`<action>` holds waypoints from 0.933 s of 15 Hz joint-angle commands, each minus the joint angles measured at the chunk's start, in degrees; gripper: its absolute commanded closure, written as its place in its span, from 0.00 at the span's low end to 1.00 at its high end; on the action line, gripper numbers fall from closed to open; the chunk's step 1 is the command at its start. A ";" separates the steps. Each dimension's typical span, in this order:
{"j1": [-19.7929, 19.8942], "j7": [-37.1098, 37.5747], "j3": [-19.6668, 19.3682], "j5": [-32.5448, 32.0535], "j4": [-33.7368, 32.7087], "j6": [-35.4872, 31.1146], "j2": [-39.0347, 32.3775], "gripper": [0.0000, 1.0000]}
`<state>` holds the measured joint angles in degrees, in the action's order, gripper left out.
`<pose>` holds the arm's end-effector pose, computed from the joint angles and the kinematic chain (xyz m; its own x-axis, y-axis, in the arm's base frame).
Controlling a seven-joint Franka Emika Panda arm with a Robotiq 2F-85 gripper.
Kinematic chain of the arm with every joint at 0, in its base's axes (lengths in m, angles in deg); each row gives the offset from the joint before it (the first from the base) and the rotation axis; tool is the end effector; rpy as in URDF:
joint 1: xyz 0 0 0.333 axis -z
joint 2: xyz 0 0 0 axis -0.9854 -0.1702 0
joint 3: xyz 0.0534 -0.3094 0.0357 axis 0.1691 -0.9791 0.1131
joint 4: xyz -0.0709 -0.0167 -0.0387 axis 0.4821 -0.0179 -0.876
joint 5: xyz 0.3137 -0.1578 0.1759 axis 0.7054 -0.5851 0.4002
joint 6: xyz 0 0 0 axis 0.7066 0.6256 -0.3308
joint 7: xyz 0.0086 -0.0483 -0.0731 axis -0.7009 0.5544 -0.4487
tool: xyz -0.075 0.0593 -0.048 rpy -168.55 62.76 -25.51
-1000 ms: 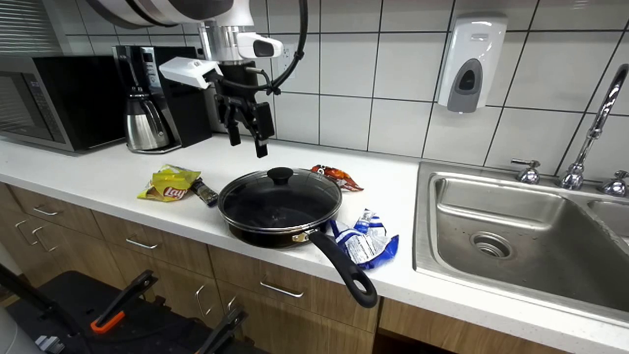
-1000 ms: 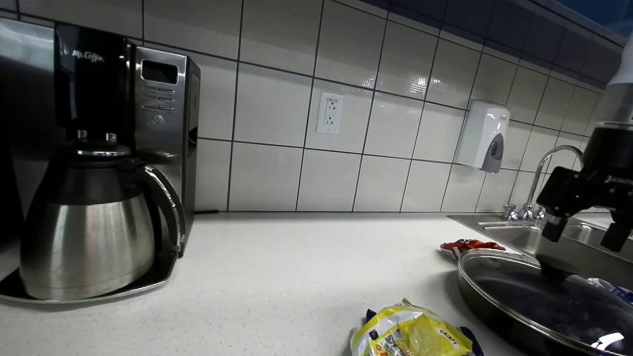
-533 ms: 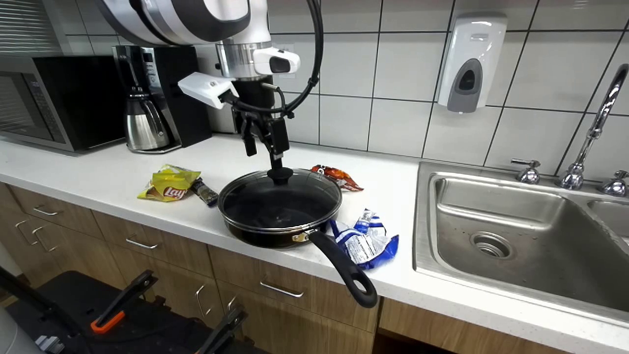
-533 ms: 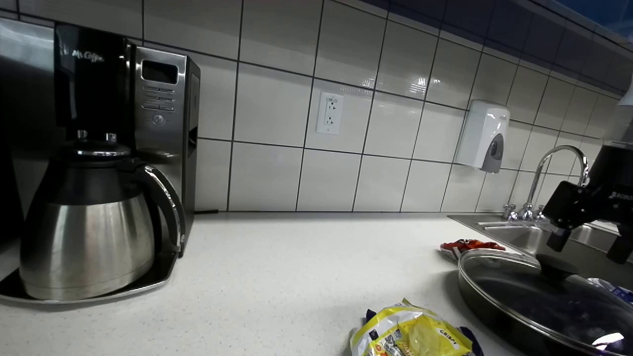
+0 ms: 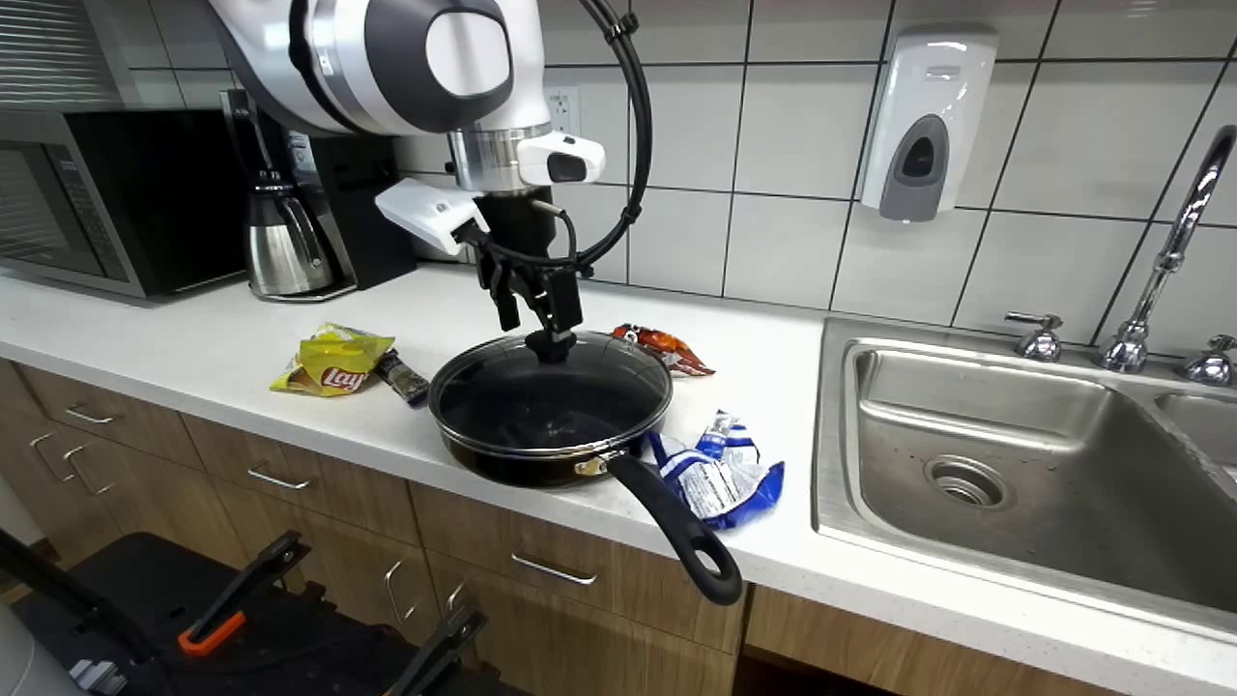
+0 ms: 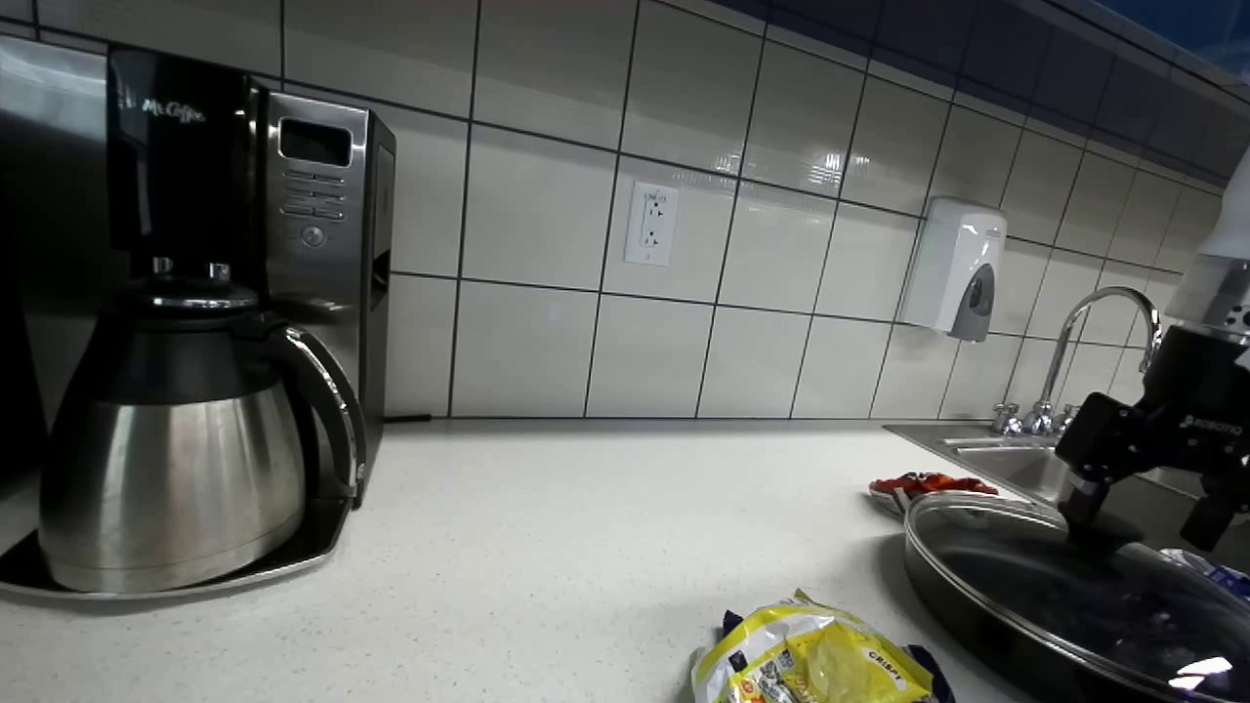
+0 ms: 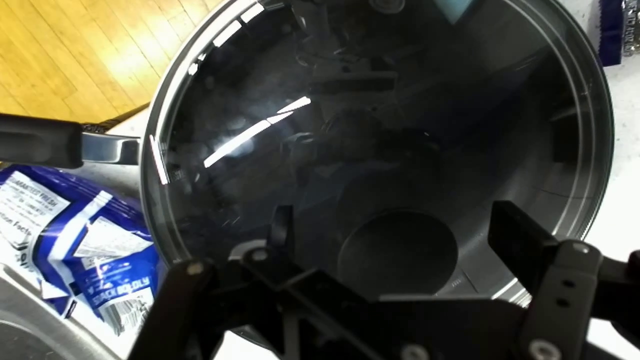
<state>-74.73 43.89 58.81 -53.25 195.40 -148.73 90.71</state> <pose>0.4215 -0.0618 0.2894 0.9110 -0.3981 0.1077 -0.3981 -0.9171 -0.0230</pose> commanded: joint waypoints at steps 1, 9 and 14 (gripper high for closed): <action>0.31 0.83 -0.08 0.82 -1.90 -1.38 -2.76 0.00; -0.19 0.89 -0.41 0.66 -4.58 -1.47 -5.80 0.06; -0.67 1.39 -0.24 0.05 -5.49 -0.95 -5.97 0.47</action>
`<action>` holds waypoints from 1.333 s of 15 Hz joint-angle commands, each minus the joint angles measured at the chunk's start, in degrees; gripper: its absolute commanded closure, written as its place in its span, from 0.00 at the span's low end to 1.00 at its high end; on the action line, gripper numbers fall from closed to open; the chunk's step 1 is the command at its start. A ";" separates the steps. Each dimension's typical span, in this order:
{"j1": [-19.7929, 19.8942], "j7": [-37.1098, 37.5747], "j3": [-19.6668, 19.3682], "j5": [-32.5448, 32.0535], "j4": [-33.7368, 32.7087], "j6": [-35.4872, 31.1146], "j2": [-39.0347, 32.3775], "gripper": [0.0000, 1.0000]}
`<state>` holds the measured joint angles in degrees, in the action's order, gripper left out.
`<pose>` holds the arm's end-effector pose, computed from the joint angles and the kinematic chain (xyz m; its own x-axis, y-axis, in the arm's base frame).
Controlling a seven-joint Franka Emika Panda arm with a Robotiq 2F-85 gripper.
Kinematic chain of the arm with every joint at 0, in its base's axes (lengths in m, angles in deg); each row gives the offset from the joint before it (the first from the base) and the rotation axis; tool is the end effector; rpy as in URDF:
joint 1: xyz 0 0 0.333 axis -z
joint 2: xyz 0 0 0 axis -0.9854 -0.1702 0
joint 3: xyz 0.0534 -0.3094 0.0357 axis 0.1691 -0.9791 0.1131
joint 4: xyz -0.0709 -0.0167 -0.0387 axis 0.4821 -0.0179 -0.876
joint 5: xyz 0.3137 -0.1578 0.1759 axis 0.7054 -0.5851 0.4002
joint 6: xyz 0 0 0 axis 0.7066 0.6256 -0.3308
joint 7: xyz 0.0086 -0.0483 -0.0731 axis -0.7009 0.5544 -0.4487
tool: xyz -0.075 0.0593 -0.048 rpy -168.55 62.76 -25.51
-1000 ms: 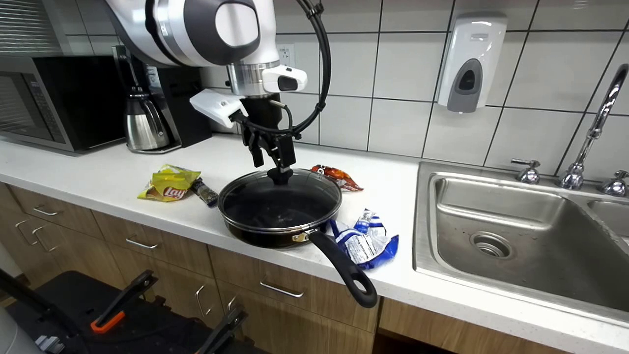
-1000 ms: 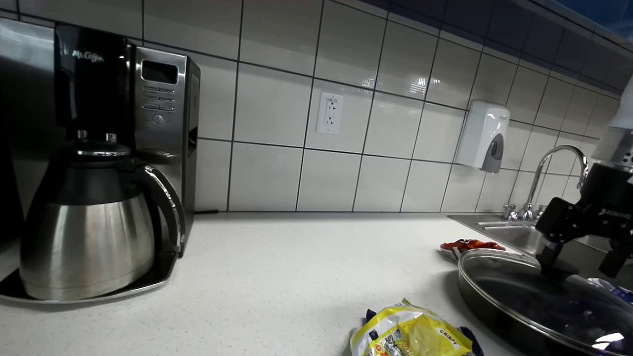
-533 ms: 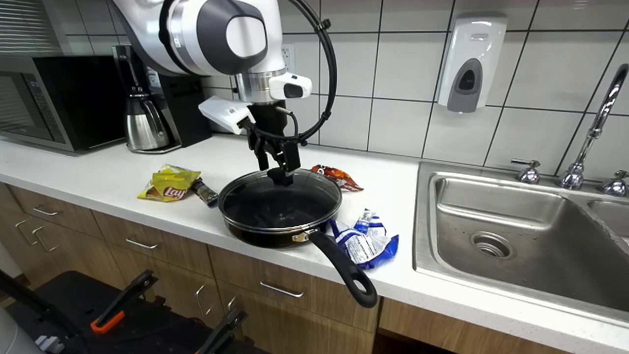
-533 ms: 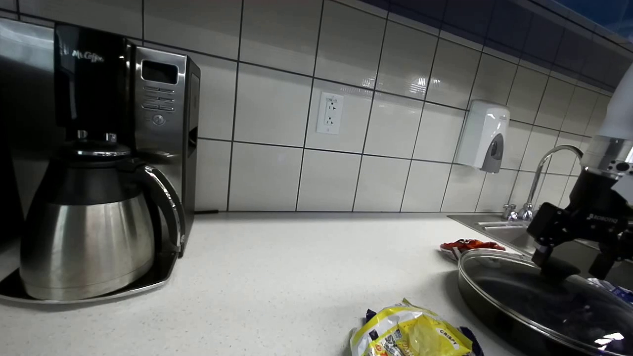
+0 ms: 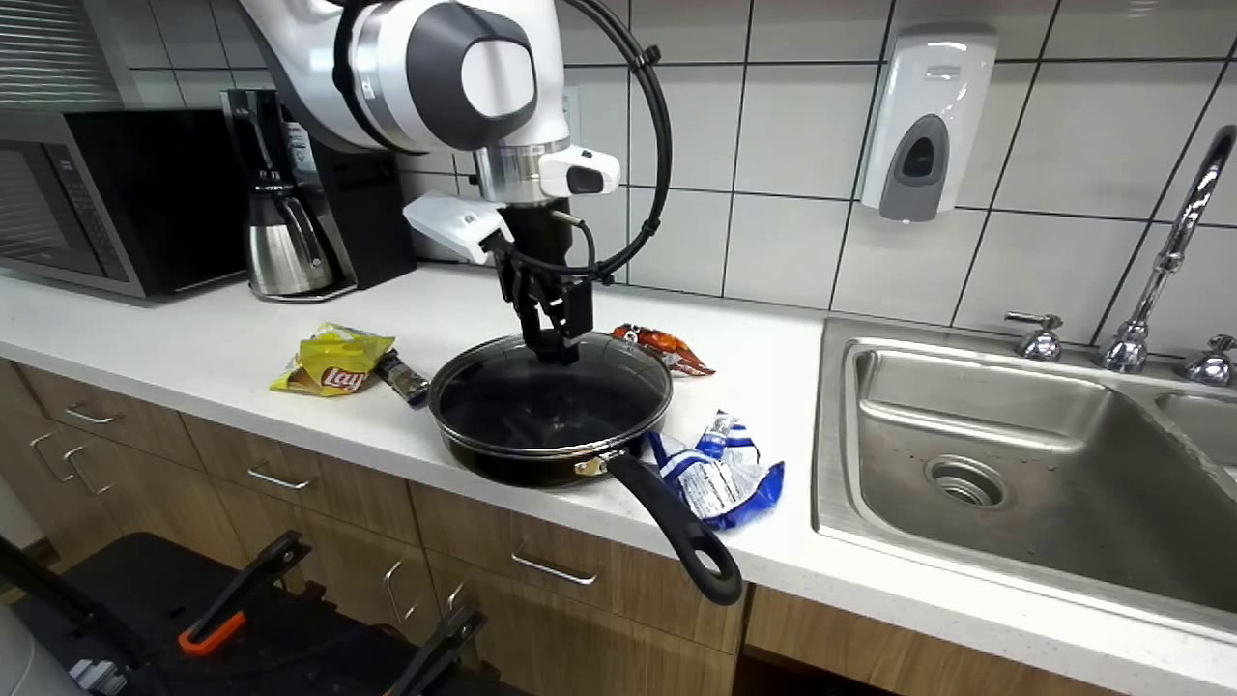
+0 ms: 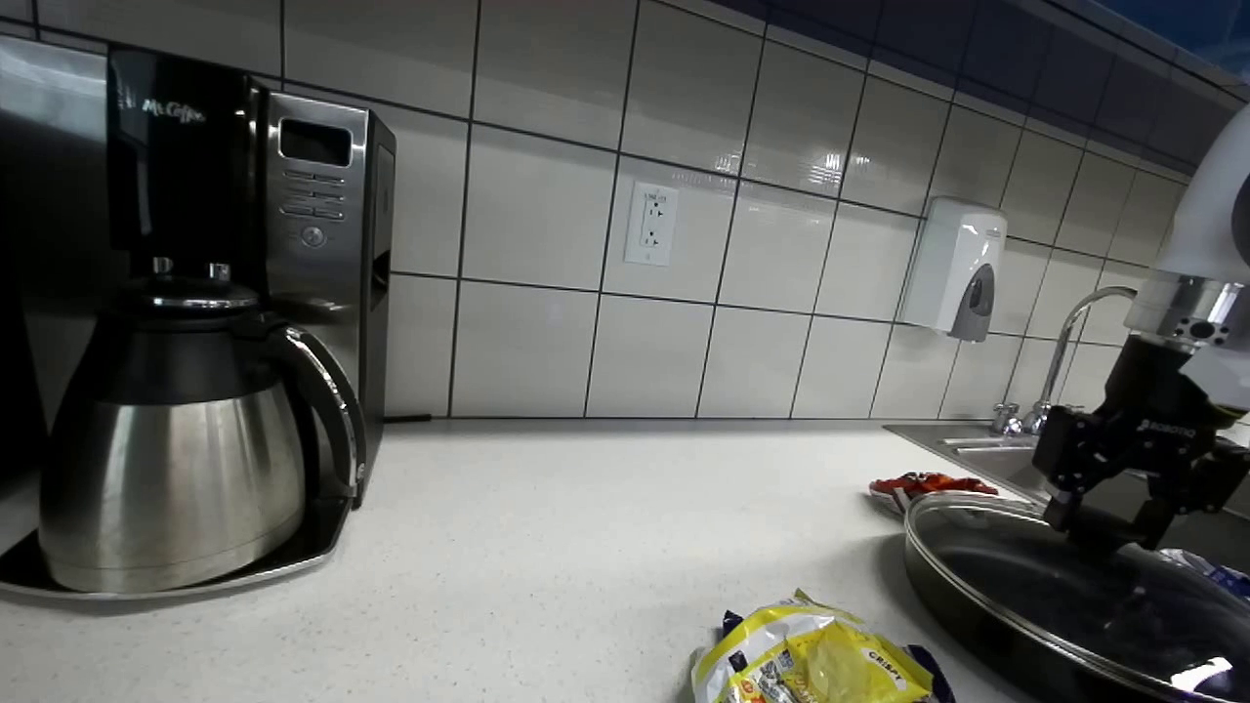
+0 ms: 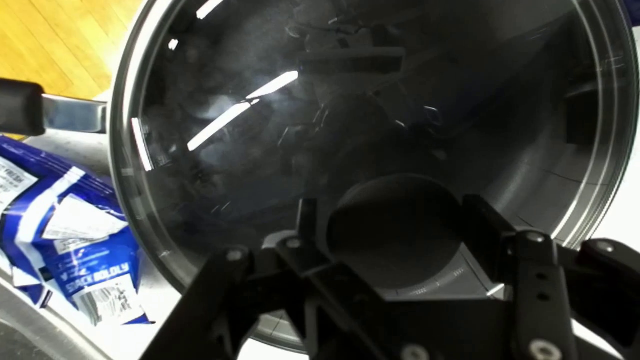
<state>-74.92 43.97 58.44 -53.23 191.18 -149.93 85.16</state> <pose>0.4455 -0.0671 0.2771 0.9093 -0.4022 0.1067 -0.4026 -0.9152 -0.0185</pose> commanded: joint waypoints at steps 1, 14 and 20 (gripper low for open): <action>-0.58 1.59 0.20 -0.30 -1.34 0.47 -0.19 0.54; -1.50 7.70 2.04 -6.25 -1.38 6.27 5.74 0.61; -2.43 9.33 4.20 -5.89 -3.57 9.45 6.71 0.61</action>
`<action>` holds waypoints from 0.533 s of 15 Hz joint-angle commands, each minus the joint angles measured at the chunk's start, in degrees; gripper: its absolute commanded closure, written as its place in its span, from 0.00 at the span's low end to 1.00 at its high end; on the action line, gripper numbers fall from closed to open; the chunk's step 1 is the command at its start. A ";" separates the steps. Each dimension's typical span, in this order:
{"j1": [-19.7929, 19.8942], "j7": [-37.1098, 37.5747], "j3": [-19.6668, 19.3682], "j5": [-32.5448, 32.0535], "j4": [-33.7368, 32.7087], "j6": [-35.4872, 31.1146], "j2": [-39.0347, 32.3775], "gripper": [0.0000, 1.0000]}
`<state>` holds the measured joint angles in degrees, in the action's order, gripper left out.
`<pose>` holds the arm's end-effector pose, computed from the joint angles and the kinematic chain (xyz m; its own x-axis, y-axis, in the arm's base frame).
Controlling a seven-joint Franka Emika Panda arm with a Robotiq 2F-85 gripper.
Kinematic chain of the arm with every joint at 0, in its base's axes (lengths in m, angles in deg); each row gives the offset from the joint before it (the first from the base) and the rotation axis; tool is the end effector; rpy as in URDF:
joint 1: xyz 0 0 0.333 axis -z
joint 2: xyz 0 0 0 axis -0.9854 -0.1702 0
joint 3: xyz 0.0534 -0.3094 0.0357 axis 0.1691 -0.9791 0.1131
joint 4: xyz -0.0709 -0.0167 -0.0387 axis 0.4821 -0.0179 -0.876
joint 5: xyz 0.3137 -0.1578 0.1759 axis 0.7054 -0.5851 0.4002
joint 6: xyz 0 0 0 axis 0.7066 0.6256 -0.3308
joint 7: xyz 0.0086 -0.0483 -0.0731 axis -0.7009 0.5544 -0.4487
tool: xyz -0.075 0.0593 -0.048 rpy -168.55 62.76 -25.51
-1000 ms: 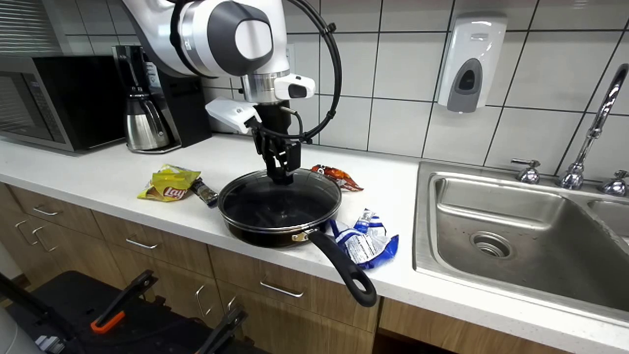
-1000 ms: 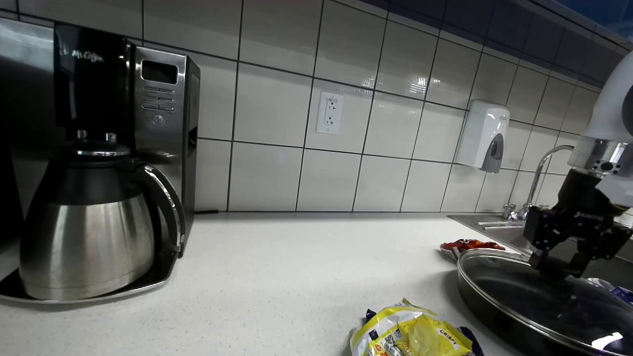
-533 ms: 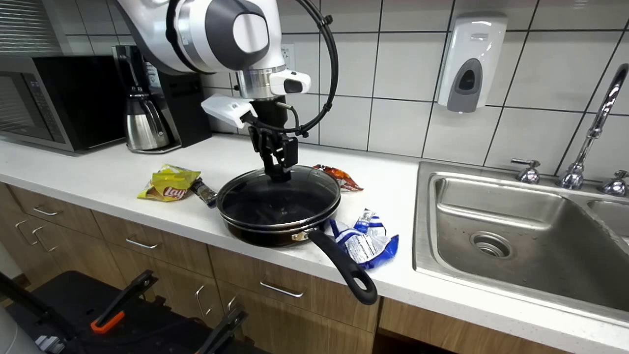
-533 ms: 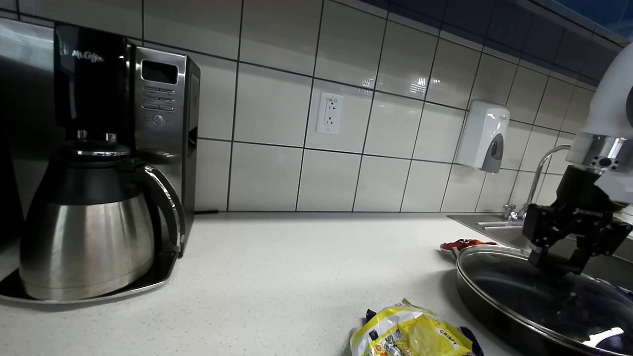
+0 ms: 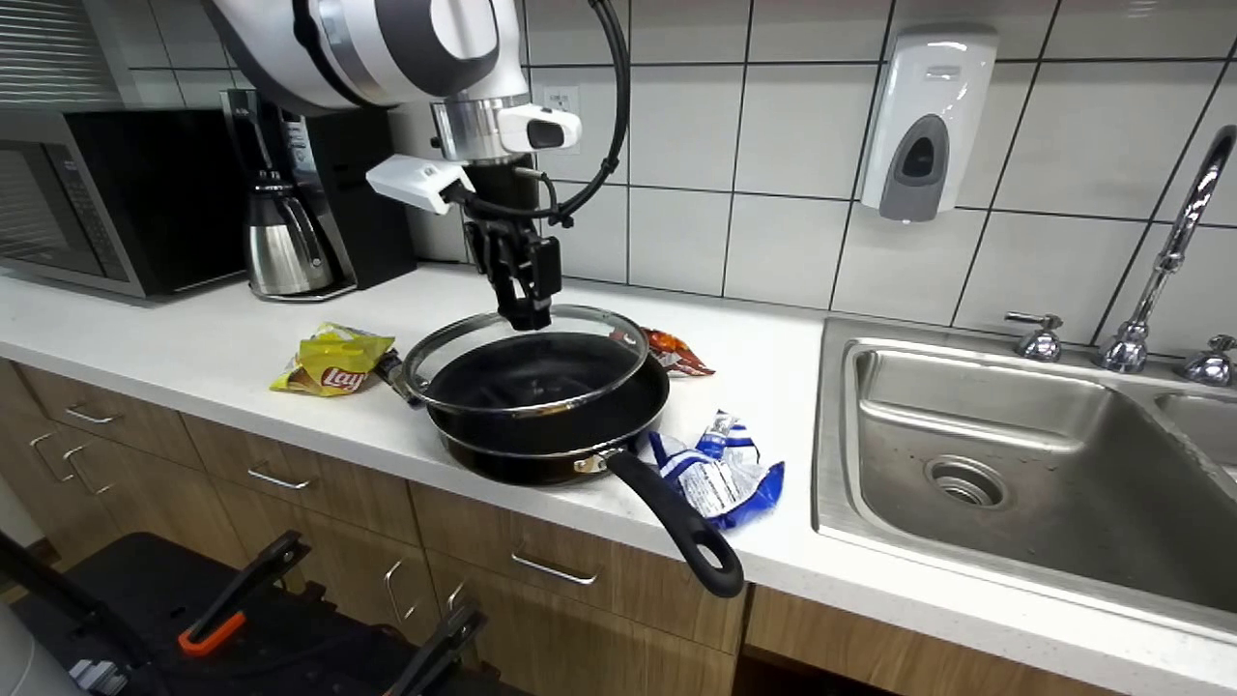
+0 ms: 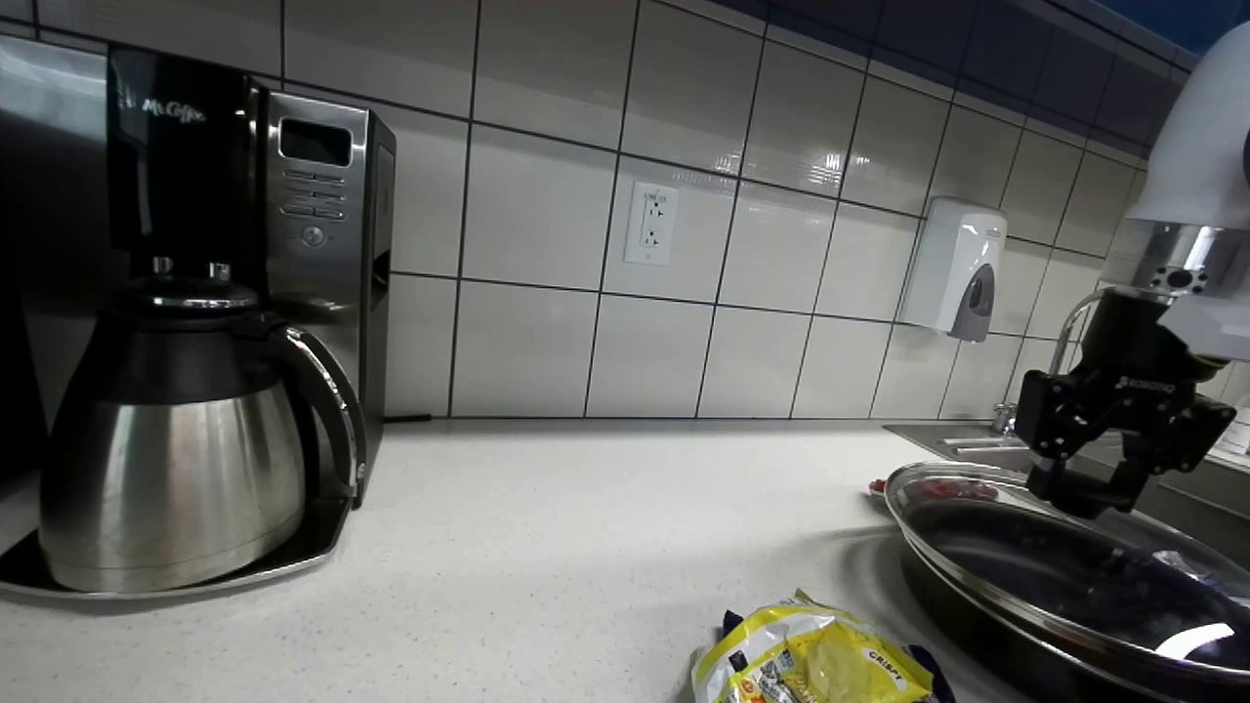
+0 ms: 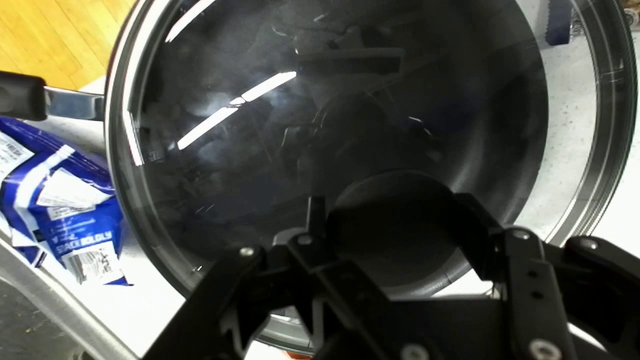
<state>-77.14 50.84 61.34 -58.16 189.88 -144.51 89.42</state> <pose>0.4517 -0.0261 0.3101 0.9229 -0.3640 0.1255 -0.3692 -0.9291 0.0208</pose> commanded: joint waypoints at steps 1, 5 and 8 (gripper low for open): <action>-0.37 2.61 1.57 -0.96 -3.01 4.48 2.17 0.61; -1.04 3.19 2.69 -1.09 -7.18 6.48 -0.01 0.61; -1.98 3.68 3.40 -1.33 -10.85 7.87 -2.39 0.61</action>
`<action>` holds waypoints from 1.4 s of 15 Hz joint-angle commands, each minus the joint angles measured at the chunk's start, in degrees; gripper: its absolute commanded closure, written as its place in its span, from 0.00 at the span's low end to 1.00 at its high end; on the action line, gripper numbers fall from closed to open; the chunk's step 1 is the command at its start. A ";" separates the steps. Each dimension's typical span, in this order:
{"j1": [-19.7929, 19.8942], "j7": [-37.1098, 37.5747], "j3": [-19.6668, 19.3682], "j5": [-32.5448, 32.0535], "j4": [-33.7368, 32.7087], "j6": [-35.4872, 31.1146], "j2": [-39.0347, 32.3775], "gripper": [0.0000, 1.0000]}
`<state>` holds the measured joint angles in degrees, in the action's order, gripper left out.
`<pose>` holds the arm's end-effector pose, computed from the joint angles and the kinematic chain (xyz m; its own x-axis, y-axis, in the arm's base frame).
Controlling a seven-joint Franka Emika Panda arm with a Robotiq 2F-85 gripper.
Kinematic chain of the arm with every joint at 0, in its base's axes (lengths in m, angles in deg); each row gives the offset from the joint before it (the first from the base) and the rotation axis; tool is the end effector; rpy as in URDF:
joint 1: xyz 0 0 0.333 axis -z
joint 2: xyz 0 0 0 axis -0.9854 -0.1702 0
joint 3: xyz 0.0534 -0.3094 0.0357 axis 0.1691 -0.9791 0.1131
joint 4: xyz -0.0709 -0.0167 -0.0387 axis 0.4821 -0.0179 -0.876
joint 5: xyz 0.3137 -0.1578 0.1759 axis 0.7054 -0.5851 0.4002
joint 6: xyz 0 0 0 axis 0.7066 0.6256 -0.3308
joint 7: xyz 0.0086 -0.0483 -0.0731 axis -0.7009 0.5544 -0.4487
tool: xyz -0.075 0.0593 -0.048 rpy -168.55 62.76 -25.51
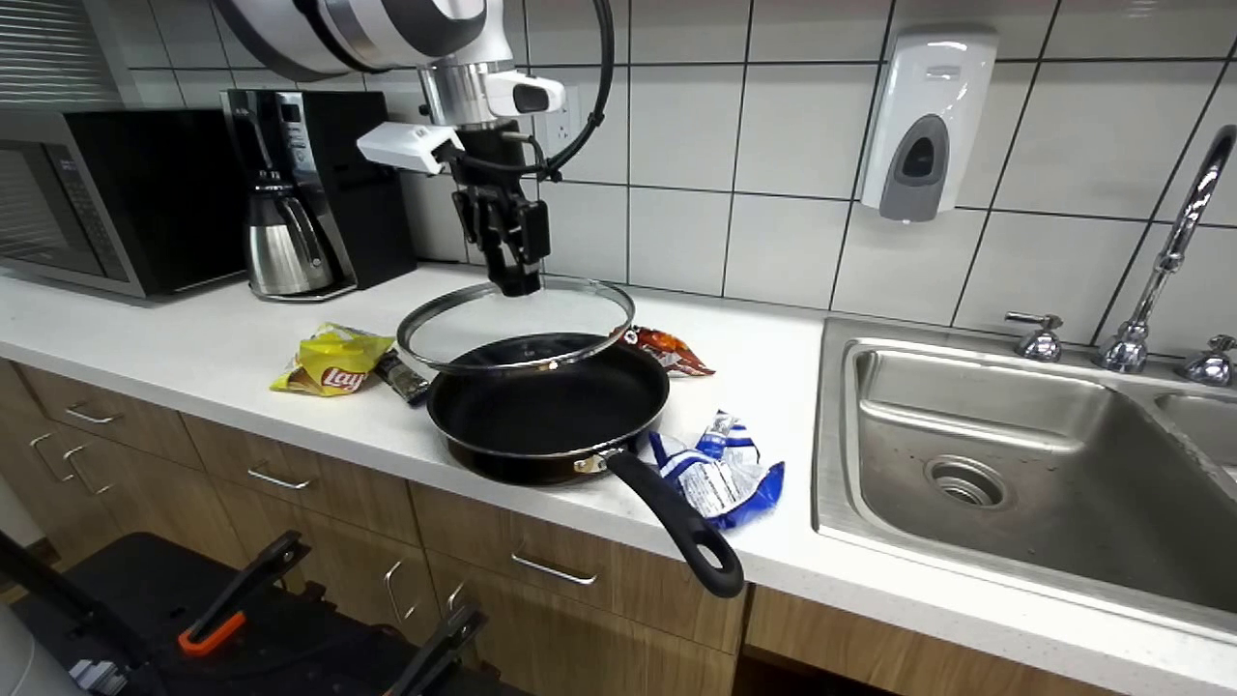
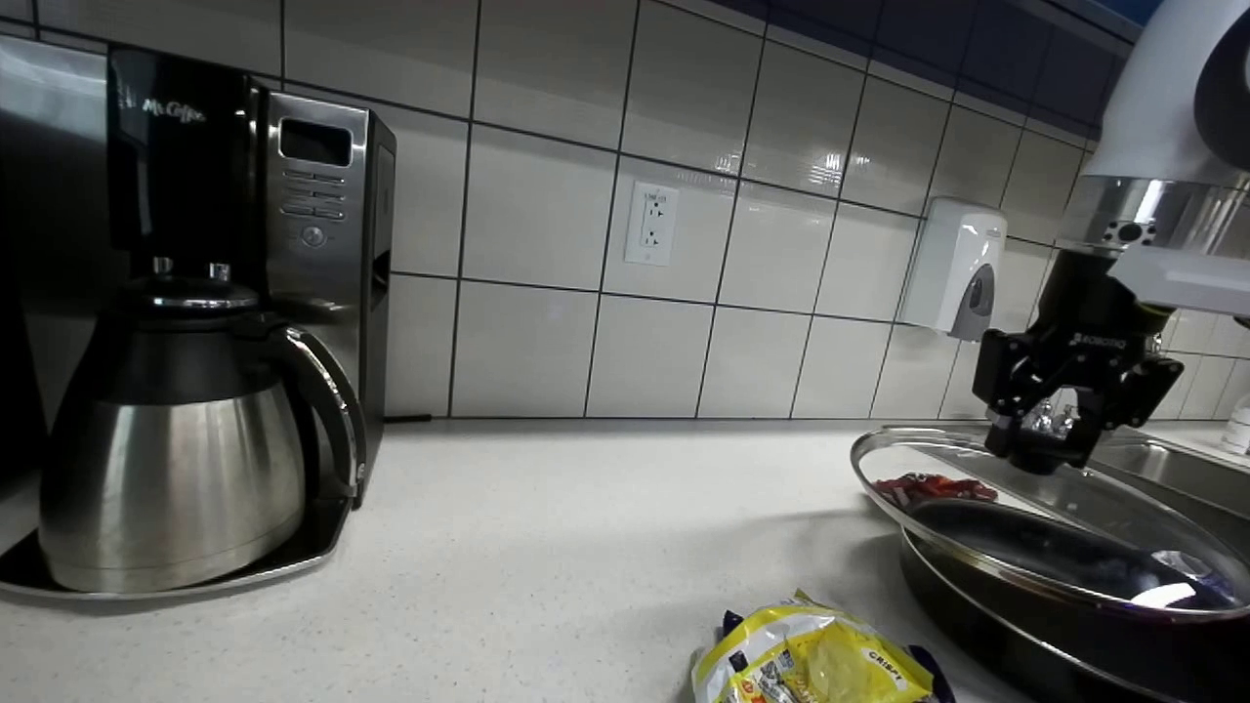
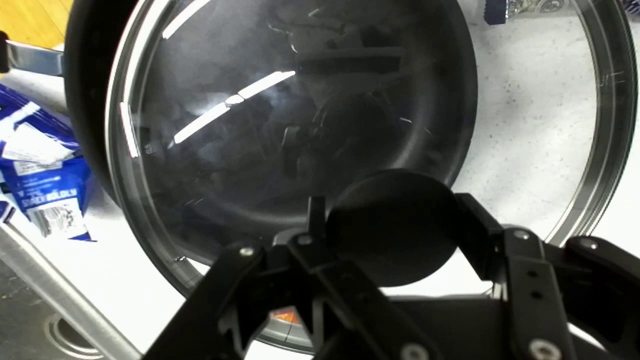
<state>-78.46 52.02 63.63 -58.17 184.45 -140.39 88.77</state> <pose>0.4769 0.0012 0.3368 0.9341 -0.3283 0.1403 -0.3346 -0.9421 0.0236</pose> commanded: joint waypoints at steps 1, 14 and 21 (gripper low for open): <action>-1.10 2.49 1.23 -1.19 -6.72 4.18 -2.71 0.61; -10.13 7.36 1.14 -3.42 -25.05 12.46 -17.06 0.61; -13.82 9.52 0.71 -3.29 -33.06 15.61 -23.58 0.61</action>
<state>-90.65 59.21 64.89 -60.54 156.87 -128.33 67.41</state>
